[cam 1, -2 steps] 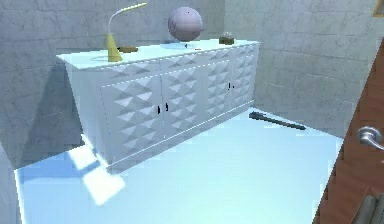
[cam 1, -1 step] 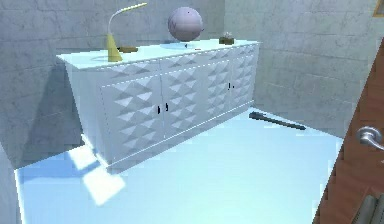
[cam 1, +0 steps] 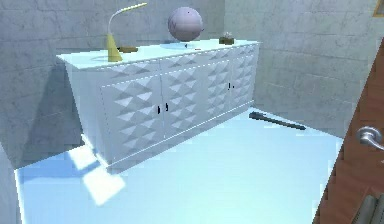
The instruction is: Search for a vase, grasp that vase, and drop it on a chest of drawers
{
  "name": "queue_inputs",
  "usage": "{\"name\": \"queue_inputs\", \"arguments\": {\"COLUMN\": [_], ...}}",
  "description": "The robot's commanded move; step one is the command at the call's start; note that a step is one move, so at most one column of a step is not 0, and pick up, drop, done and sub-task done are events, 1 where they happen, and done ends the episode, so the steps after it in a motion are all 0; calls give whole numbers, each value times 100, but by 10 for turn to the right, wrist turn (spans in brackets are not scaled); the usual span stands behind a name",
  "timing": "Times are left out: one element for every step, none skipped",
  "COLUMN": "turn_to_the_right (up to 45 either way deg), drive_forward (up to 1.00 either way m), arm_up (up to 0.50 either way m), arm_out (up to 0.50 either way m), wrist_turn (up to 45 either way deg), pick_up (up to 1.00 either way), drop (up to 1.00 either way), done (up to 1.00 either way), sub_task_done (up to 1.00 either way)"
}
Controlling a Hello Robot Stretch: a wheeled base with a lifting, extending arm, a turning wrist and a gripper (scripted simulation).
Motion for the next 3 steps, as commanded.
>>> {"name": "queue_inputs", "arguments": {"turn_to_the_right": [0,0,0], "drive_forward": [0,0,0], "arm_up": [0,0,0], "arm_out": [0,-10,0], "wrist_turn": [0,0,0], "pick_up": [0,0,0], "drop": [100,0,0], "done": [0,0,100], "sub_task_done": [0,0,0]}}
